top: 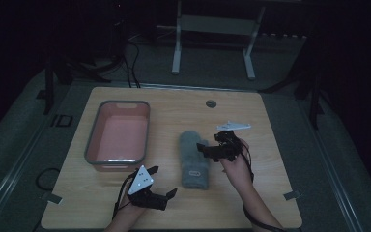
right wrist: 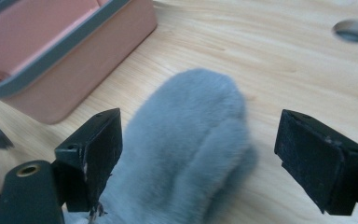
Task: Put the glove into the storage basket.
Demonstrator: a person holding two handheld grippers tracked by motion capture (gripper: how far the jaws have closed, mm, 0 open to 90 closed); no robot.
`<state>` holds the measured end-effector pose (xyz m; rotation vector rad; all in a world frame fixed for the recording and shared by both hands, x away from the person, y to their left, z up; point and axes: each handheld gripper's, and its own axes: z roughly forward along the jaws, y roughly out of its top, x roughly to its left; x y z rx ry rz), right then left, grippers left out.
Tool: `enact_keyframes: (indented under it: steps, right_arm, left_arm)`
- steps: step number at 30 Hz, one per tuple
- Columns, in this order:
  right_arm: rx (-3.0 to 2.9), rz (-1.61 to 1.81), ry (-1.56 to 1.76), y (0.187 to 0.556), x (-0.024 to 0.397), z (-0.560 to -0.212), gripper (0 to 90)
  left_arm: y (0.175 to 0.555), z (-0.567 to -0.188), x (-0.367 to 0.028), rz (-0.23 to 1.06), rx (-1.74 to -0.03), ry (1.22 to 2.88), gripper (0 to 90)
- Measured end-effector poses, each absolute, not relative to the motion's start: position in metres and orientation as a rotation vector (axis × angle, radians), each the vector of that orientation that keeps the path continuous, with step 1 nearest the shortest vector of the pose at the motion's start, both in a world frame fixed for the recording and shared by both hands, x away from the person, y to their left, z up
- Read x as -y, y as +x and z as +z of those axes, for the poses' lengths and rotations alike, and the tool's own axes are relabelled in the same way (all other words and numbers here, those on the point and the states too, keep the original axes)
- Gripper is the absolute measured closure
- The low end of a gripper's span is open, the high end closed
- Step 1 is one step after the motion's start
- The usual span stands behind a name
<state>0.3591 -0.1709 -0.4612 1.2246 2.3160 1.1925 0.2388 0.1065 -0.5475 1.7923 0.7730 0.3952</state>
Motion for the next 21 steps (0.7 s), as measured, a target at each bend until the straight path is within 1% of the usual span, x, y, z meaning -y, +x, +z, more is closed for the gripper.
enact_keyframes:
  steps: [2, 5, 9, 13, 16, 21]
  right_arm:
    - [-2.317, 1.167, 1.158, 0.357, 0.176, -0.459, 15.0]
    - [-2.300, 1.223, 1.090, 0.350, 0.190, -0.466, 15.4]
    - [-2.244, 1.272, 1.022, 0.340, 0.208, -0.478, 16.6]
    - [-2.254, 1.358, 1.043, 0.334, 0.222, -0.488, 20.1]
    - [-2.278, 1.375, 1.119, 0.333, 0.225, -0.497, 18.9]
    - [-2.303, 1.425, 1.219, 0.339, 0.222, -0.506, 17.8]
  left_arm:
    - [0.242, -0.544, -0.106, 0.382, -0.789, 1.794, 0.3]
    - [0.249, -0.537, -0.105, 0.314, -0.828, 1.786, 0.3]
    - [0.257, -0.531, -0.097, 0.321, -0.817, 1.803, 0.3]
    - [0.267, -0.527, -0.084, 0.294, -0.816, 1.799, 0.3]
    - [0.280, -0.524, -0.076, 0.248, -0.828, 1.802, 0.3]
    - [0.300, -0.520, -0.068, 0.238, -0.855, 1.832, 0.3]
